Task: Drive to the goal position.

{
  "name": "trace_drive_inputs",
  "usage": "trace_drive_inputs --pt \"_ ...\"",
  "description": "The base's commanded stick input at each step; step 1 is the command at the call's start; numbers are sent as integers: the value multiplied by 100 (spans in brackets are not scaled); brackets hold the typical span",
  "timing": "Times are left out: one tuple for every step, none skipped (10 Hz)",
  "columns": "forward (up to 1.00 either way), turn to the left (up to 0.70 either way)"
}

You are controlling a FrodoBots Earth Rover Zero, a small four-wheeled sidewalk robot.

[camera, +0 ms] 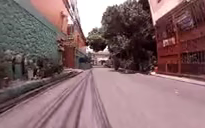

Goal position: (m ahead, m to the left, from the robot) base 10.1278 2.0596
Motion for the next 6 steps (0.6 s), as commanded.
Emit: trace_drive_inputs --pt "100 0" --pt "100 0" --pt "100 0" --pt "100 0" --pt "100 0" --pt "100 0"
